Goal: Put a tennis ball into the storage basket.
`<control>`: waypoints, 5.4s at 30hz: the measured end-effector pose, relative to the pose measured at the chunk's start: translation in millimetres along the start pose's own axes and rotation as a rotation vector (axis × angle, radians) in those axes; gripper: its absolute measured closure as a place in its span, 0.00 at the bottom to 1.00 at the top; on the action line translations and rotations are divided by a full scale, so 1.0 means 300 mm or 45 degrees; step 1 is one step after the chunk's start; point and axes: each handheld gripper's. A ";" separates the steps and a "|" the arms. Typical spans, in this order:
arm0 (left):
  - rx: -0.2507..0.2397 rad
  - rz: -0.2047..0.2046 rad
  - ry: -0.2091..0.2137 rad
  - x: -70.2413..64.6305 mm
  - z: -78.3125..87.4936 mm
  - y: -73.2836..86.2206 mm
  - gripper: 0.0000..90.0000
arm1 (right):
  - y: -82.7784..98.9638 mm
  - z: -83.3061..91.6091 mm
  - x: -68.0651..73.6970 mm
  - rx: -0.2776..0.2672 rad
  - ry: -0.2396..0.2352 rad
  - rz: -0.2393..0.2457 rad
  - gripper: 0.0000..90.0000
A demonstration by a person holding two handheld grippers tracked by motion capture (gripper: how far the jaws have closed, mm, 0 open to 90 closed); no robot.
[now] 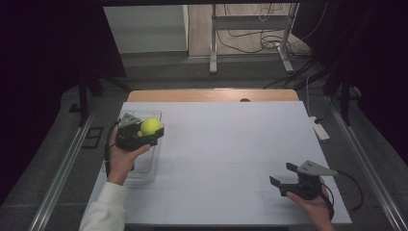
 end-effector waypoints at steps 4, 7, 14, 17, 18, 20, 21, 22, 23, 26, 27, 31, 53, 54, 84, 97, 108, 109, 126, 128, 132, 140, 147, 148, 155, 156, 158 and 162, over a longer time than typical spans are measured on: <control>0.001 0.011 -0.008 0.015 0.003 0.006 0.30 | 0.000 0.000 0.000 0.001 -0.001 0.000 0.15; 0.001 0.024 -0.022 0.029 0.008 0.011 0.30 | 0.000 0.000 0.000 0.000 -0.001 0.001 0.15; 0.000 0.042 -0.049 0.059 0.019 0.015 0.30 | 0.000 -0.003 0.002 0.001 -0.003 0.004 0.15; -0.003 0.053 -0.056 0.068 0.023 0.016 0.30 | 0.000 -0.001 0.001 0.003 0.002 0.002 0.15; -0.003 0.055 -0.058 0.073 0.024 0.017 0.30 | 0.000 -0.001 0.000 0.001 -0.002 0.000 0.15; 0.000 0.067 -0.070 0.085 0.026 0.019 0.30 | 0.000 -0.001 0.000 0.001 -0.002 0.000 0.15; 0.002 0.071 -0.073 0.091 0.026 0.020 0.30 | 0.000 -0.001 0.000 0.001 -0.003 0.001 0.15; 0.004 0.078 -0.078 0.097 0.027 0.022 0.30 | 0.000 -0.002 0.001 0.001 -0.002 0.001 0.15; 0.005 0.082 -0.082 0.102 0.028 0.023 0.30 | 0.000 -0.002 0.002 0.001 -0.002 0.002 0.15; 0.008 0.097 -0.100 0.121 0.034 0.028 0.30 | 0.000 -0.002 0.002 0.001 -0.002 0.002 0.15; 0.010 0.100 -0.107 0.129 0.037 0.030 0.30 | 0.000 -0.002 0.001 0.000 -0.002 0.002 0.15; 0.017 0.119 -0.126 0.153 0.045 0.035 0.30 | 0.000 -0.001 -0.001 -0.002 -0.008 0.000 0.15; 0.048 0.150 -0.185 0.208 0.070 0.054 0.30 | -0.001 -0.002 0.000 -0.004 -0.009 -0.001 0.15; 0.050 0.150 -0.186 0.209 0.069 0.056 0.30 | -0.001 -0.002 0.000 -0.004 -0.009 0.000 0.15; 0.251 0.178 -0.255 0.267 -0.004 0.090 0.30 | 0.000 -0.001 -0.001 -0.002 -0.012 0.001 0.15; 0.361 0.197 -0.249 0.282 -0.037 0.104 0.30 | 0.000 -0.003 0.000 0.000 -0.013 0.005 0.15; 0.434 0.191 -0.240 0.282 -0.055 0.098 0.29 | 0.000 -0.002 0.000 0.000 -0.013 0.004 0.15; 0.442 0.197 -0.241 0.282 -0.057 0.097 0.30 | 0.000 -0.002 0.000 0.000 -0.013 0.004 0.15; 0.531 0.191 -0.246 0.285 -0.078 0.094 0.29 | -0.001 -0.001 0.001 0.000 -0.010 0.006 0.15; 0.536 0.188 -0.250 0.283 -0.080 0.094 0.29 | 0.000 -0.002 0.001 0.002 -0.010 0.008 0.15; 0.515 0.159 -0.275 0.277 -0.078 0.092 0.27 | -0.001 -0.002 0.001 -0.001 -0.009 0.008 0.15; 0.465 0.155 -0.254 0.267 -0.065 0.082 0.21 | -0.001 -0.001 0.003 -0.005 -0.012 0.008 0.15; 0.393 0.132 -0.224 0.244 -0.040 0.074 0.20 | -0.002 -0.002 0.003 -0.006 -0.012 0.008 0.15; 0.381 0.131 -0.216 0.239 -0.036 0.073 0.20 | -0.001 -0.002 0.003 -0.005 -0.012 0.009 0.15; 0.326 0.111 -0.178 0.213 -0.016 0.065 0.20 | -0.001 -0.001 0.000 -0.004 -0.010 0.006 0.15; 0.314 0.110 -0.169 0.207 -0.013 0.063 0.20 | -0.001 -0.001 -0.001 -0.005 -0.013 0.004 0.15; 0.297 0.105 -0.160 0.199 -0.007 0.061 0.20 | 0.000 0.000 -0.002 -0.006 -0.014 0.002 0.15; 0.263 0.096 -0.141 0.184 0.007 0.057 0.20 | 0.001 0.003 -0.005 -0.013 -0.014 -0.008 0.15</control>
Point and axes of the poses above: each handheld gripper's, and its own axes: z roughly backward along the jaws, y roughly out of its underside, x roughly to its left
